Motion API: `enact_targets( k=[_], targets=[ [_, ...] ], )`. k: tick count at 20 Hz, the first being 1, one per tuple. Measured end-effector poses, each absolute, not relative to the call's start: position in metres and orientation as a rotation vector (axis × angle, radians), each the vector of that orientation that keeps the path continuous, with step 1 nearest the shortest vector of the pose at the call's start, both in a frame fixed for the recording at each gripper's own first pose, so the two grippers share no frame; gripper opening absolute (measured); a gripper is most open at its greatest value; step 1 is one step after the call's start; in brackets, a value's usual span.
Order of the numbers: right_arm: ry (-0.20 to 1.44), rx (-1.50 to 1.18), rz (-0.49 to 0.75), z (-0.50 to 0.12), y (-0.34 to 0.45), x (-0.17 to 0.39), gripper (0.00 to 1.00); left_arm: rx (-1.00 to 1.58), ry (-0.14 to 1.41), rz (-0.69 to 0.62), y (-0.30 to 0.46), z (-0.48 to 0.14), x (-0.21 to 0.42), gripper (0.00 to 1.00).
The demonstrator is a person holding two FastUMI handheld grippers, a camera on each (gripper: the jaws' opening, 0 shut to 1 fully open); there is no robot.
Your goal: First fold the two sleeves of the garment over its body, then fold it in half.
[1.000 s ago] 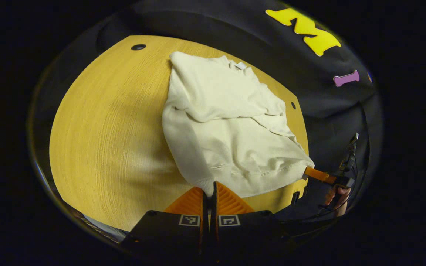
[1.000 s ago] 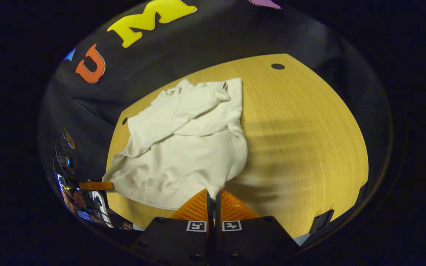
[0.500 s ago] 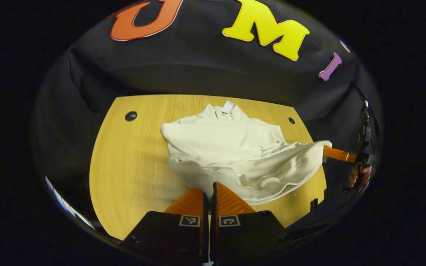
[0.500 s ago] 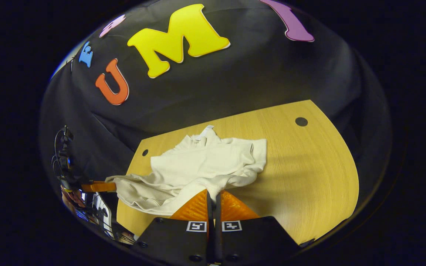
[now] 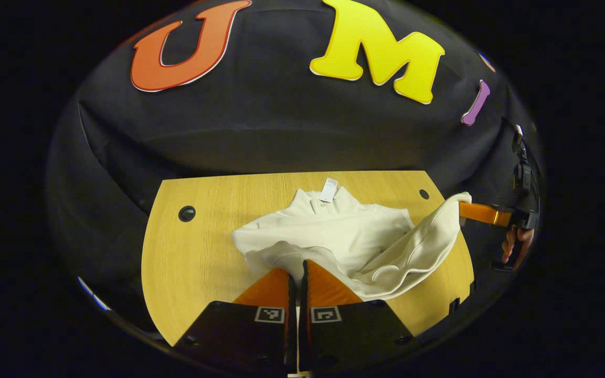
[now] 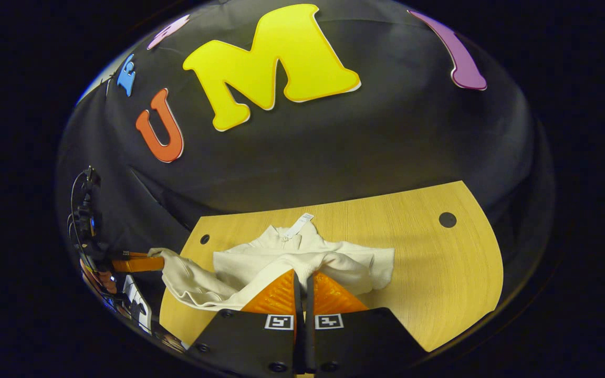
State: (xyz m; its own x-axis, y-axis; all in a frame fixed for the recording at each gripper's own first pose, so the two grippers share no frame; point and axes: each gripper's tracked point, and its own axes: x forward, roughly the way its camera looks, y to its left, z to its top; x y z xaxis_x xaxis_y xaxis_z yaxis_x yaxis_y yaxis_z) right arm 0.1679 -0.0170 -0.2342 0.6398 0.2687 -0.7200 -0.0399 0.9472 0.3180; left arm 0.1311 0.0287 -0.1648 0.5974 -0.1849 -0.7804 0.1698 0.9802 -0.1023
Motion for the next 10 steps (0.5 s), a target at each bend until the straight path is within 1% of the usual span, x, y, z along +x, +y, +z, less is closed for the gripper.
enact_targets(
  k=[3, 7, 10],
  targets=[
    [0.886, 0.308, 0.150, -0.264, -0.021, 0.192, 0.00, -0.013, 0.948, -0.180, 0.028, -0.201, 0.161, 0.04],
    [0.929, 0.344, 0.070, -0.323, -0.039, 0.224, 0.00, -0.017, 0.990, -0.143, 0.037, -0.249, 0.195, 0.04],
    [0.943, 0.332, 0.052, -0.357, -0.044, 0.242, 0.00, -0.035, 0.985, -0.148, 0.032, -0.277, 0.219, 0.04]
  ],
)
